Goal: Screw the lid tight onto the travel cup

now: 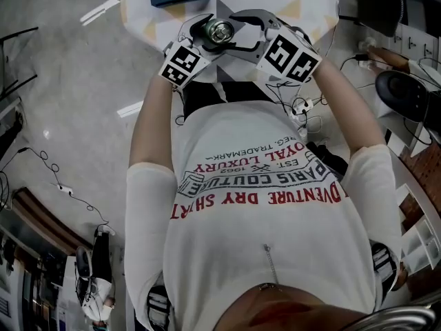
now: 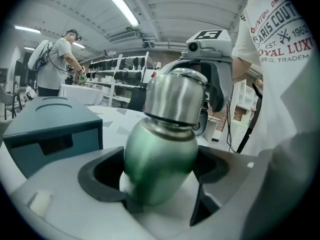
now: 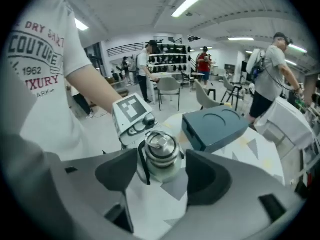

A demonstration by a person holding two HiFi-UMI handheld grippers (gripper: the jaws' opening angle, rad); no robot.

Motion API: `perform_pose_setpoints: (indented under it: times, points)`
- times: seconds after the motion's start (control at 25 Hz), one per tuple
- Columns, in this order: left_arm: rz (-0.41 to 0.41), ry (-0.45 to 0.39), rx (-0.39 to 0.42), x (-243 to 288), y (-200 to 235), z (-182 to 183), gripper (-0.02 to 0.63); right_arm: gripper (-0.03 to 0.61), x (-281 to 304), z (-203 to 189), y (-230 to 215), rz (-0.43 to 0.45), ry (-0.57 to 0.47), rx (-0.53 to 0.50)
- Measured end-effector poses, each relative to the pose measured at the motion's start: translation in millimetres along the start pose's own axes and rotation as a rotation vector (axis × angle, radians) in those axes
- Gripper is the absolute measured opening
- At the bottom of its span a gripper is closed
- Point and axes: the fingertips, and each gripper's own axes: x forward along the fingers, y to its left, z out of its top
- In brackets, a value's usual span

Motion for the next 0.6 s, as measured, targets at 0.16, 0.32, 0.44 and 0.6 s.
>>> perform_pose_setpoints:
  times: [0.16, 0.32, 0.44, 0.6]
  points:
    - [-0.002, 0.000, -0.007, -0.1, 3.1, -3.1, 0.411, 0.275, 2.5, -0.5, -5.3, 0.118, -0.012, -0.112]
    - [-0.002, 0.004, -0.006, -1.5, 2.6, -0.4, 0.411, 0.273, 6.6, 6.2, -1.6, 0.217, -0.026, -0.210]
    - [-0.005, 0.009, -0.008, -1.1, 1.4, -0.1, 0.413, 0.238, 9.0, 7.8, 0.5, 0.258, -0.032, -0.251]
    - [-0.004, 0.014, -0.010, -1.2, 2.3, -0.6, 0.413, 0.236, 9.5, 8.5, -0.3, 0.257, -0.040, -0.244]
